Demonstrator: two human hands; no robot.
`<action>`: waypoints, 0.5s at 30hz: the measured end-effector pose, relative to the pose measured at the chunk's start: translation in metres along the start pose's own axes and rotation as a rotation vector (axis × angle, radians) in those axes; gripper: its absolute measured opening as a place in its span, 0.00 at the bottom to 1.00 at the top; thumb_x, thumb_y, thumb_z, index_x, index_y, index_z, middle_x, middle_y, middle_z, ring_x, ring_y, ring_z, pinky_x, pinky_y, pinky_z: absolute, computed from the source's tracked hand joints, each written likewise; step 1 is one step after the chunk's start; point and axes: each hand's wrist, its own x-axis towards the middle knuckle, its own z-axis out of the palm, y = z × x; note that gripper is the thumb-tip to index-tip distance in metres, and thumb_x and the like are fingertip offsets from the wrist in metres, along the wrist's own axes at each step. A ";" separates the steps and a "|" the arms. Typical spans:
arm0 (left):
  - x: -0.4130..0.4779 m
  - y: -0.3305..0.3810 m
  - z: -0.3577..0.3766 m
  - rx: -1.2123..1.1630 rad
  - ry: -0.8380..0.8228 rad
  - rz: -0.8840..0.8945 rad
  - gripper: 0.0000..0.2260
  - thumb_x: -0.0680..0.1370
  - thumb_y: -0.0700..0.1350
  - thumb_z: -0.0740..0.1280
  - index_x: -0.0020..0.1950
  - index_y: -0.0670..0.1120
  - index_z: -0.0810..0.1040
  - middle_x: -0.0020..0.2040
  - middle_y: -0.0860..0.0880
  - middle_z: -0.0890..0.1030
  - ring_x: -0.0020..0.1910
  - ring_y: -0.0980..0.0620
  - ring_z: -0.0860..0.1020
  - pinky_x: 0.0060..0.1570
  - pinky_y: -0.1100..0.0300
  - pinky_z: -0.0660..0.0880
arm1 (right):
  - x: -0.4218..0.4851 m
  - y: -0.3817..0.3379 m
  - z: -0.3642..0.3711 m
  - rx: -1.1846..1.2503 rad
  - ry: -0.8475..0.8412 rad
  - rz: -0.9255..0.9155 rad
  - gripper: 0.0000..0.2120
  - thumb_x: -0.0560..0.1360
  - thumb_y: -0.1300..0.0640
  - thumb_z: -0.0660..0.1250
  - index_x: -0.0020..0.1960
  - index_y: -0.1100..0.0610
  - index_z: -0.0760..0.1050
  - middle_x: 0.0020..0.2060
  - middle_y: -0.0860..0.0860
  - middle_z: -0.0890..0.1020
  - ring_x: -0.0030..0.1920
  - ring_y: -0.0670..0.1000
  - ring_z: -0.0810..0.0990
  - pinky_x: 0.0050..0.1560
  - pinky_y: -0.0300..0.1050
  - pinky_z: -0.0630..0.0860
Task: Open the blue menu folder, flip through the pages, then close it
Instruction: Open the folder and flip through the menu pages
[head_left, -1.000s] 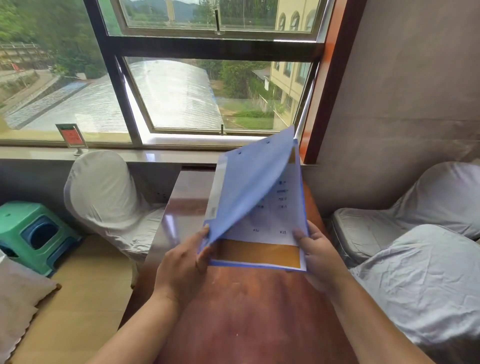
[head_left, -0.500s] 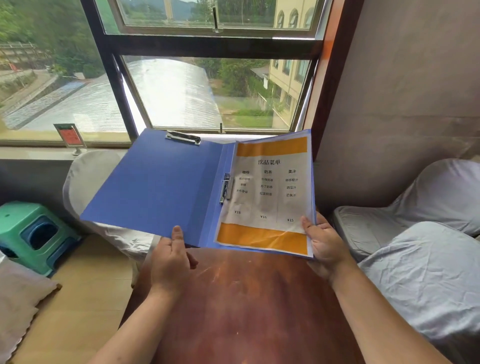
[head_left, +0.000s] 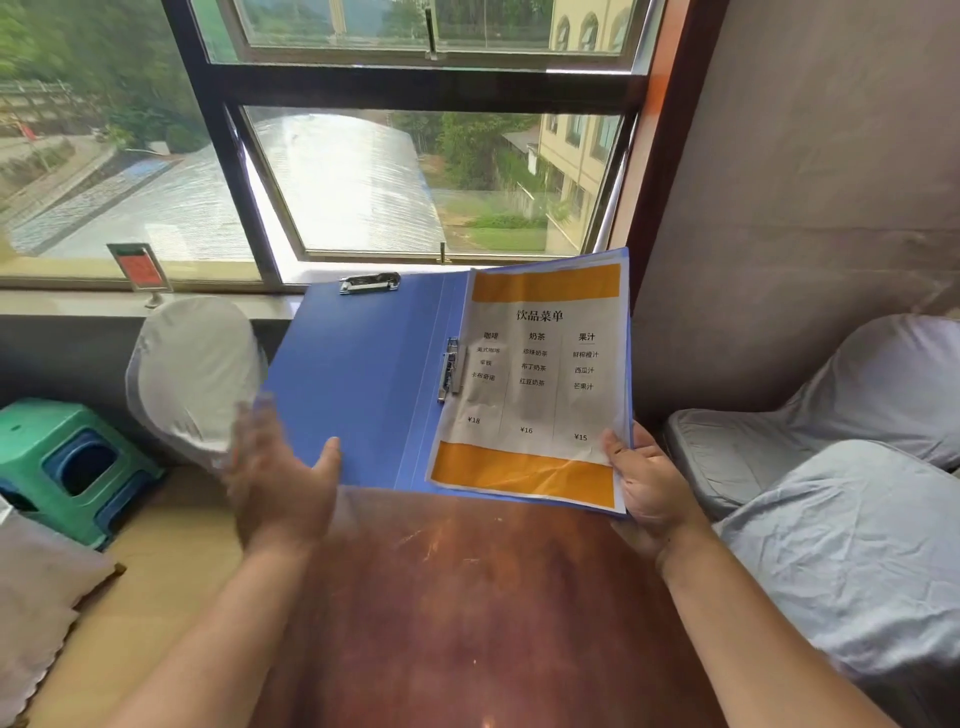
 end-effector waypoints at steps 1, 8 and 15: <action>-0.007 0.012 0.003 0.028 -0.080 0.233 0.30 0.78 0.49 0.74 0.78 0.42 0.71 0.79 0.38 0.70 0.79 0.39 0.64 0.78 0.39 0.58 | 0.000 0.002 0.001 -0.004 -0.004 0.006 0.14 0.88 0.63 0.60 0.69 0.60 0.79 0.53 0.58 0.92 0.49 0.57 0.92 0.41 0.51 0.89; -0.046 0.081 0.016 0.013 -0.237 0.805 0.19 0.76 0.60 0.73 0.56 0.47 0.85 0.73 0.46 0.78 0.77 0.45 0.70 0.77 0.38 0.63 | 0.005 0.007 0.005 -0.005 -0.003 0.006 0.16 0.79 0.53 0.70 0.65 0.52 0.85 0.55 0.58 0.91 0.48 0.58 0.92 0.35 0.54 0.89; -0.059 0.104 0.014 -0.045 -0.147 1.102 0.12 0.76 0.53 0.76 0.50 0.46 0.83 0.56 0.48 0.84 0.62 0.45 0.80 0.63 0.43 0.77 | 0.008 0.008 -0.003 0.010 0.031 -0.010 0.13 0.87 0.55 0.66 0.69 0.53 0.81 0.60 0.60 0.89 0.51 0.61 0.91 0.38 0.57 0.89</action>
